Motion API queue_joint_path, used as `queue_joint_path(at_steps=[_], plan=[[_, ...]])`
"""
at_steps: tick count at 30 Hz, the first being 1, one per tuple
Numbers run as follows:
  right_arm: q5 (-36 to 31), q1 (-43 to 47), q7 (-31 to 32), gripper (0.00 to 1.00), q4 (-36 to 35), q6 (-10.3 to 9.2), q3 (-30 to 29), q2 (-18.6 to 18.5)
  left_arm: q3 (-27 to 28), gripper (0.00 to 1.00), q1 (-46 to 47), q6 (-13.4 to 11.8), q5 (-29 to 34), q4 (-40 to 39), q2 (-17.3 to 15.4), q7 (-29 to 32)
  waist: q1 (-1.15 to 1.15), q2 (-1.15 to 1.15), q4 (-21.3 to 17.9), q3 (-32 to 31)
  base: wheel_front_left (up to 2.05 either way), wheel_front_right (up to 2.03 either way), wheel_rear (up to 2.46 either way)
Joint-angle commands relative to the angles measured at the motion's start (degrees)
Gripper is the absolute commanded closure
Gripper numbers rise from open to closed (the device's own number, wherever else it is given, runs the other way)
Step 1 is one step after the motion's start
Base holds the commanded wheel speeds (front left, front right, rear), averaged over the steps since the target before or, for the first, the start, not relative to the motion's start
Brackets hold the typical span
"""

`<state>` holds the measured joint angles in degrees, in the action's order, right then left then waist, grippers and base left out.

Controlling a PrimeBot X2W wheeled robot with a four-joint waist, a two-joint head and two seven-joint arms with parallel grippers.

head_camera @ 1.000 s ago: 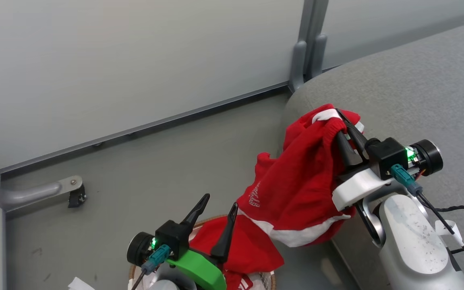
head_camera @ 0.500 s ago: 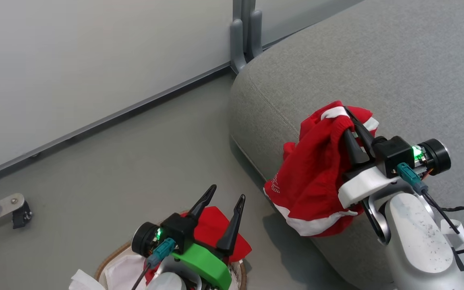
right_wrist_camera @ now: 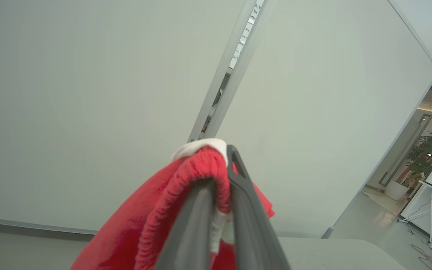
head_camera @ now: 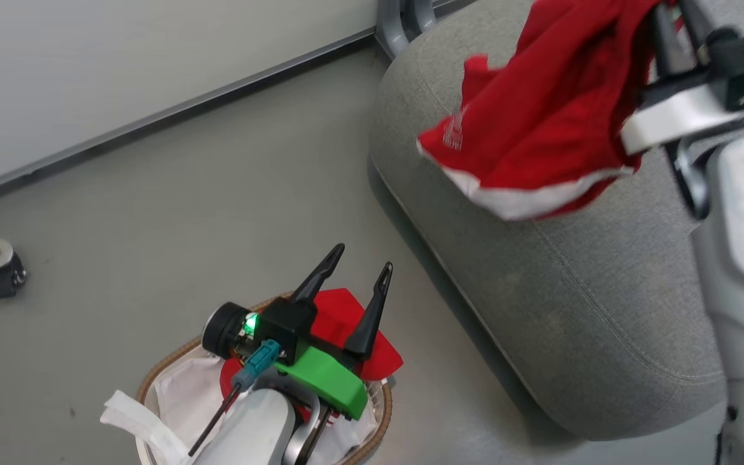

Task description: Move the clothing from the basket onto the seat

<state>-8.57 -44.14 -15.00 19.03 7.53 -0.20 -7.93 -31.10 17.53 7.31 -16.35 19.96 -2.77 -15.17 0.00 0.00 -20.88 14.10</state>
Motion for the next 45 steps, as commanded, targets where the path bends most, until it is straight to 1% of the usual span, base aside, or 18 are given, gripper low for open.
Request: queue_joint_path(at_steps=[1,3,5,10,15,20,25,32,33,34,36,38,45], plan=[[-0.8,-3.5,-0.3,1.00,1.0,-0.08,-0.6,-1.8,0.5,0.00,1.7,0.2,1.0,-0.5,-0.6,0.0,0.00,0.00,3.4,5.2,0.00,0.00,0.00],[-1.3,-9.2,-0.3,1.00,2.9,-0.08,-2.2,-4.8,0.3,0.00,3.2,0.2,1.6,-1.3,-0.8,0.0,0.00,0.00,4.7,7.8,0.00,0.00,0.00],[-1.1,-12.7,-0.3,1.00,4.7,-0.07,-4.0,-6.6,0.0,0.00,4.1,0.2,1.9,-2.2,-1.0,0.0,0.00,0.00,5.7,9.8,0.00,0.00,0.00],[-3.5,-21.7,-0.3,1.00,9.8,-0.08,-8.9,-13.2,-1.1,0.00,7.1,0.2,3.2,-4.7,-1.5,0.0,0.00,0.00,8.6,15.7,0.00,0.00,0.00],[-4.8,-25.3,-0.2,1.00,15.0,-0.08,-14.3,-15.8,-1.6,0.00,9.7,0.2,4.6,-7.3,-1.6,0.0,0.00,0.00,10.8,21.2,0.00,0.00,0.00],[-7.2,-23.3,-0.2,1.00,18.0,-0.08,-18.8,-15.4,-1.4,0.00,11.3,0.2,5.9,-8.4,-1.8,0.0,0.00,0.00,12.2,25.1,0.00,0.00,0.00],[-9.9,-20.1,-0.2,1.00,20.1,-0.08,-23.5,-13.1,-0.4,0.00,11.8,0.1,7.2,-9.5,-2.3,0.0,0.00,0.00,12.2,28.2,0.00,0.00,0.00],[-12.9,-16.8,-0.2,1.00,22.0,-0.08,-27.7,-10.9,0.3,0.00,11.9,0.1,8.1,-9.3,-2.3,0.0,0.00,0.00,11.6,29.4,0.00,0.00,0.00],[-13.2,-16.2,-0.2,0.99,21.9,-0.08,-28.3,-10.5,0.3,0.00,12.0,0.1,8.1,-9.2,-2.3,0.0,0.00,0.00,11.5,29.4,0.00,0.00,0.00],[-13.4,-15.7,-0.2,0.91,21.8,-0.08,-28.6,-10.1,0.4,0.00,11.9,0.1,8.2,-9.1,-2.3,0.0,0.00,0.00,11.4,29.3,0.00,0.00,0.00],[-13.4,-14.9,-0.2,0.71,21.6,-0.08,-28.8,-9.4,0.6,0.00,11.8,0.1,8.2,-8.9,-2.3,0.0,0.00,0.00,11.1,28.9,0.00,0.00,0.00],[-13.5,-14.1,-0.2,0.00,20.6,-0.08,-29.0,-9.1,0.7,0.00,11.8,0.1,8.0,-8.7,-2.2,0.0,0.00,0.00,10.8,28.5,0.00,0.00,0.00],[-13.8,-8.1,-0.2,0.00,18.2,-0.08,-27.1,-7.6,1.9,0.00,10.9,0.1,7.3,-8.7,-1.8,0.0,0.00,0.00,10.2,25.0,0.00,0.00,0.00]])
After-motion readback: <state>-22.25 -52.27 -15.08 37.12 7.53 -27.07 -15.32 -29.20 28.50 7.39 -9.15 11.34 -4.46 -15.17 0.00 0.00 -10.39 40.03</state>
